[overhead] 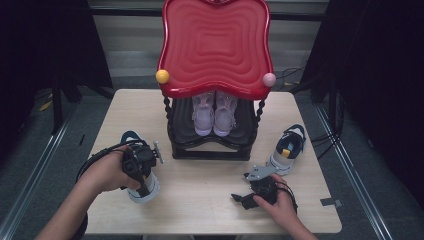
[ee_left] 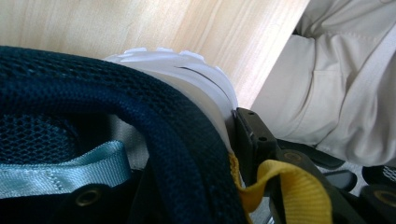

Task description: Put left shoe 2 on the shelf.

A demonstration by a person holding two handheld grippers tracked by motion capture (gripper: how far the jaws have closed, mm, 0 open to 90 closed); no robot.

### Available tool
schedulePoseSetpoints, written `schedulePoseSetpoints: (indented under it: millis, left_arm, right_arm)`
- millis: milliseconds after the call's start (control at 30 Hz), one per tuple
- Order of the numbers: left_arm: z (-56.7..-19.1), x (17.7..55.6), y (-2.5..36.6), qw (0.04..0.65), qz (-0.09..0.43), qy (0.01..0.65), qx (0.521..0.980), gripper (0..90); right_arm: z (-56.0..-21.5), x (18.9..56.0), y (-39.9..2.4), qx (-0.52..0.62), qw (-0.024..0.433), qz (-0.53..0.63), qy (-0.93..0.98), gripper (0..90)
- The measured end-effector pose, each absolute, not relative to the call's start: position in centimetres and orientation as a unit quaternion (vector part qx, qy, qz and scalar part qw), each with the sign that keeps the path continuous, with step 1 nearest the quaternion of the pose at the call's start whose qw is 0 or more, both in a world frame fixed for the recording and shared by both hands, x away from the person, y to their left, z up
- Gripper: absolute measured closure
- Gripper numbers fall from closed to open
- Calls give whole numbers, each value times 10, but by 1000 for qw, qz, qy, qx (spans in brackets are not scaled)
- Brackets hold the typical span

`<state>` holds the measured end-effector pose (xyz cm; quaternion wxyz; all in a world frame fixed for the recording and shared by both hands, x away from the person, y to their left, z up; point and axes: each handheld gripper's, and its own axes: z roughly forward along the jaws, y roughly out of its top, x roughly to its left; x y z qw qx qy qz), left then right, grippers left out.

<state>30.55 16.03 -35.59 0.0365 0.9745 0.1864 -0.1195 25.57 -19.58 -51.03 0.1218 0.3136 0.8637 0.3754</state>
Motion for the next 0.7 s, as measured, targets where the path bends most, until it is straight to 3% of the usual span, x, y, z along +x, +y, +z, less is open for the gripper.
schedulePoseSetpoints:
  millis: [700]
  left_arm:
    - [-294,311,149,40,-110,161,980,719]
  right_arm:
    - [-510,256,-196,313,122,374,864,127]
